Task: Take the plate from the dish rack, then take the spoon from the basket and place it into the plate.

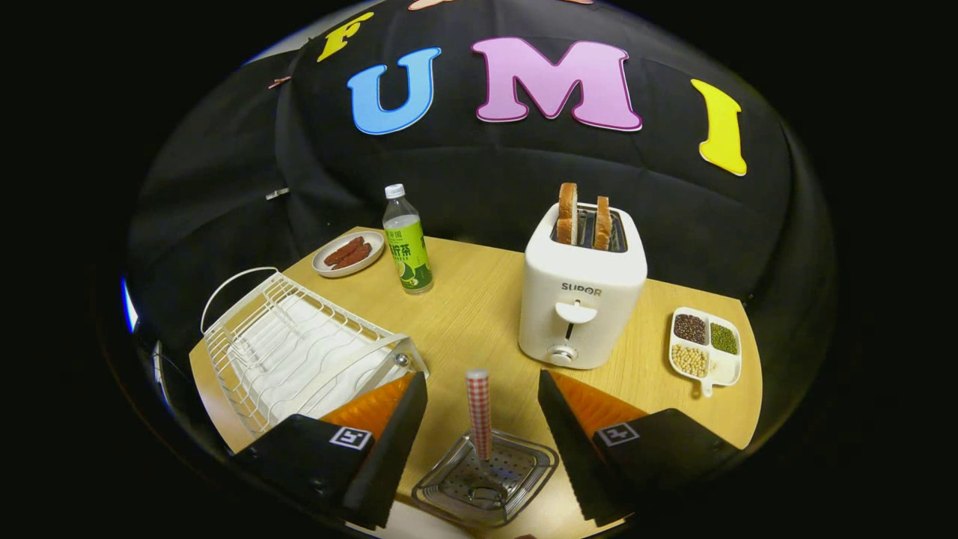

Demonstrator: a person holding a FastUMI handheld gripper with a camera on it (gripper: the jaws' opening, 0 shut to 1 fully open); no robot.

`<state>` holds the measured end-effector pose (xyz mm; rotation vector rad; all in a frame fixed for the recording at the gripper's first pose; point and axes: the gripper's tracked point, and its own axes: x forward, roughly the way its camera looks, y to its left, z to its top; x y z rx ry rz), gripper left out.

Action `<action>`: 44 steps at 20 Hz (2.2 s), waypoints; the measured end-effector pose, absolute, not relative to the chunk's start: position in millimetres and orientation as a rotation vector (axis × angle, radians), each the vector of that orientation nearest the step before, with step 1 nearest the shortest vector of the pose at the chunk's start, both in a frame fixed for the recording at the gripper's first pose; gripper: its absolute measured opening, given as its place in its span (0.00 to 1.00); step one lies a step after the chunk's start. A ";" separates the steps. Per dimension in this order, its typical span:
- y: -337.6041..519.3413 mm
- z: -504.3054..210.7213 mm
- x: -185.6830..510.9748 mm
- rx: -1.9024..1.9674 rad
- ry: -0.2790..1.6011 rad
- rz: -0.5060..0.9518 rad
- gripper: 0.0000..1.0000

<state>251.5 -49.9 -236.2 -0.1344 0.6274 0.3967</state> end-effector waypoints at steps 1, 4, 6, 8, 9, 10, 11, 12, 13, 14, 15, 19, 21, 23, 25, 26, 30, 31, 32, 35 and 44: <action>-47.9 -240.9 254.3 -0.137 0.638 0.396 0.83; -46.7 -253.3 257.6 -0.150 0.666 0.390 0.63; -44.2 -259.9 256.6 -0.144 0.693 0.392 0.54; -43.4 -263.6 254.4 -0.139 0.718 0.395 0.38; -46.4 -264.4 254.5 -0.145 0.725 0.383 0.29; -47.5 -263.2 254.0 -0.147 0.723 0.383 0.25; -49.5 -261.4 253.9 -0.159 0.715 0.382 0.22; -50.7 -258.8 253.9 -0.170 0.713 0.388 0.17; -51.5 -255.9 250.3 -0.181 0.708 0.397 0.16; -50.8 -252.3 248.5 -0.181 0.702 0.407 0.15; -51.4 -246.9 246.2 -0.181 0.694 0.412 0.14; -56.7 -208.5 243.0 -0.156 0.637 0.411 0.14; -60.8 -181.8 240.9 -0.138 0.598 0.417 0.14; -66.2 -152.0 237.3 -0.126 0.561 0.425 0.14; -70.6 -121.9 232.7 -0.114 0.518 0.429 0.14; -72.6 -107.9 228.9 -0.104 0.499 0.434 0.14; -77.9 -75.6 198.6 -0.070 0.497 0.459 0.14; -77.2 -74.3 186.2 -0.067 0.508 0.474 0.14; -76.4 -76.0 174.9 -0.071 0.516 0.489 0.14; -69.6 -96.6 137.3 -0.091 0.554 0.541 0.14; -55.0 -226.4 52.7 -0.115 0.830 0.597 0.14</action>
